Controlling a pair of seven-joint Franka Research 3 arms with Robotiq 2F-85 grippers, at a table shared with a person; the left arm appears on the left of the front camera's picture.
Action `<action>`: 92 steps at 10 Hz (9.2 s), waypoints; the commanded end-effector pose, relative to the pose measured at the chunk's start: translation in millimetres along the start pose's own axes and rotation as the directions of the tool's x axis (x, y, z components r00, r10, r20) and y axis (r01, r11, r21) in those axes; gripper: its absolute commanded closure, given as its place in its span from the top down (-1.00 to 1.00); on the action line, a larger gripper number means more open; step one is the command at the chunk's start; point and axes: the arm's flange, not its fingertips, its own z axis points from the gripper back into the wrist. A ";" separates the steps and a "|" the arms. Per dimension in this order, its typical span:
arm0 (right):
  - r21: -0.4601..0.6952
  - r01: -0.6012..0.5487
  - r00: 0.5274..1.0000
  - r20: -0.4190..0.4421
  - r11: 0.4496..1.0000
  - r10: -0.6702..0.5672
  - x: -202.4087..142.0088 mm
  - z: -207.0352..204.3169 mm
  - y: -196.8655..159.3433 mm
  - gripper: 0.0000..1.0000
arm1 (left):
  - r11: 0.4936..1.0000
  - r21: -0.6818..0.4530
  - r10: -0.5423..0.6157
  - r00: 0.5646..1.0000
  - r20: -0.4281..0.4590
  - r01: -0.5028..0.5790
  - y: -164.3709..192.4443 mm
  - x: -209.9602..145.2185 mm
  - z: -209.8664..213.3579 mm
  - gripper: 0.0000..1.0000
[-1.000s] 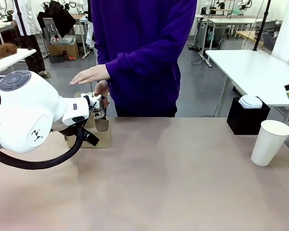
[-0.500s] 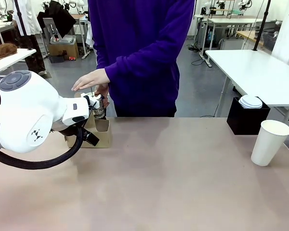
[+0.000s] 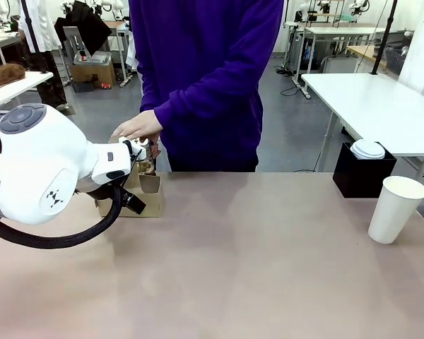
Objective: Pour a drink into a cup and package it in a carrier.
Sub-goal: Pick up the 600 ml Paper Cup and place it in the middle top area of the table, then when a person places the Paper Cup Lid on the 600 ml Paper Cup , lift the 600 ml Paper Cup.
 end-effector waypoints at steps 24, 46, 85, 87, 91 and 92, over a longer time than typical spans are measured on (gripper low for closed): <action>0.093 -0.167 0.975 0.164 0.982 0.150 -135.1 -75.0 17.6 1.00 | 1.000 -0.001 0.000 1.000 0.000 0.000 0.0 -0.2 0.2 1.00; 0.013 -0.101 0.986 0.131 0.995 0.098 28.5 -221.5 106.8 0.68 | 1.000 -0.001 0.000 1.000 0.000 0.000 0.0 -0.2 0.2 1.00; 0.021 -0.031 0.993 0.119 0.999 0.028 -13.9 -390.8 42.6 0.68 | 1.000 -0.001 0.000 1.000 0.000 0.000 0.0 -0.2 0.2 1.00; 0.021 -0.031 0.993 0.119 0.999 0.028 -13.9 -390.8 42.6 0.68 | 1.000 -0.001 0.000 1.000 0.000 0.000 0.0 -0.2 0.2 1.00; 0.021 -0.031 0.993 0.119 0.999 0.028 -13.9 -390.8 42.6 0.68 | 1.000 -0.001 0.000 1.000 0.000 0.000 0.0 -0.2 0.2 1.00; 0.021 -0.031 0.993 0.119 0.999 0.028 -13.9 -390.8 42.6 0.68 | 1.000 -0.001 0.000 1.000 0.000 0.000 0.0 -0.2 0.2 1.00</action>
